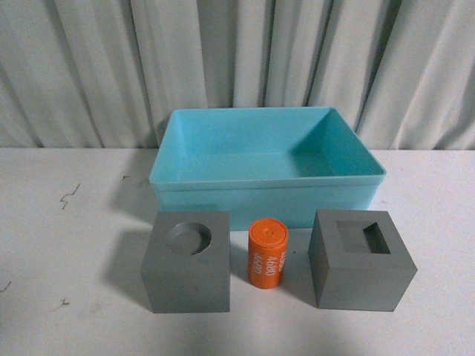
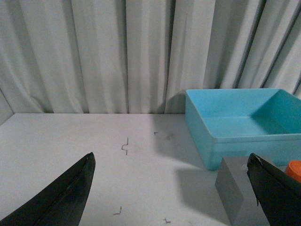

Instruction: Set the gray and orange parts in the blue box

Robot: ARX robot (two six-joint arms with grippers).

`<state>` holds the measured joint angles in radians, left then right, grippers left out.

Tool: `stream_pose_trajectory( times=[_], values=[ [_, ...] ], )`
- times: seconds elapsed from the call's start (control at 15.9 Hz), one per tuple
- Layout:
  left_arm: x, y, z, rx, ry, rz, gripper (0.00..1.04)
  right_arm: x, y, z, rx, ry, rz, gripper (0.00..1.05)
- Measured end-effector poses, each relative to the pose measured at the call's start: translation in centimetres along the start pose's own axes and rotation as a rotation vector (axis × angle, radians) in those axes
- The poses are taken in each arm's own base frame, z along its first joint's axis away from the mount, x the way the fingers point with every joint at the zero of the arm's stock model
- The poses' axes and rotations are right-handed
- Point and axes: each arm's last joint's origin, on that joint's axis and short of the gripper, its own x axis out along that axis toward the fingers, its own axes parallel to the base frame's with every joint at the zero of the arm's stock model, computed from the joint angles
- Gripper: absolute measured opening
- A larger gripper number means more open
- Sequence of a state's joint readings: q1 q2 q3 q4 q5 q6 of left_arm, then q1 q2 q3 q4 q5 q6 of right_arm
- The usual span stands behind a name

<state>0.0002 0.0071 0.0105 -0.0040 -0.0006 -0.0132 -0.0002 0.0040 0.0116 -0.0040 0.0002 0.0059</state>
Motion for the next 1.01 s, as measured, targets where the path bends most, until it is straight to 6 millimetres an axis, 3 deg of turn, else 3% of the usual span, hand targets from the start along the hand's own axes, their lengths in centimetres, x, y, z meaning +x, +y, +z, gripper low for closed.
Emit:
stream_pose_trajectory(
  times=[1.01],
  values=[
    [0.00,0.00,0.00,0.000,0.000,0.000,0.98,0.00,0.00,0.00,0.000,0.000,0.000,0.98]
  ],
)
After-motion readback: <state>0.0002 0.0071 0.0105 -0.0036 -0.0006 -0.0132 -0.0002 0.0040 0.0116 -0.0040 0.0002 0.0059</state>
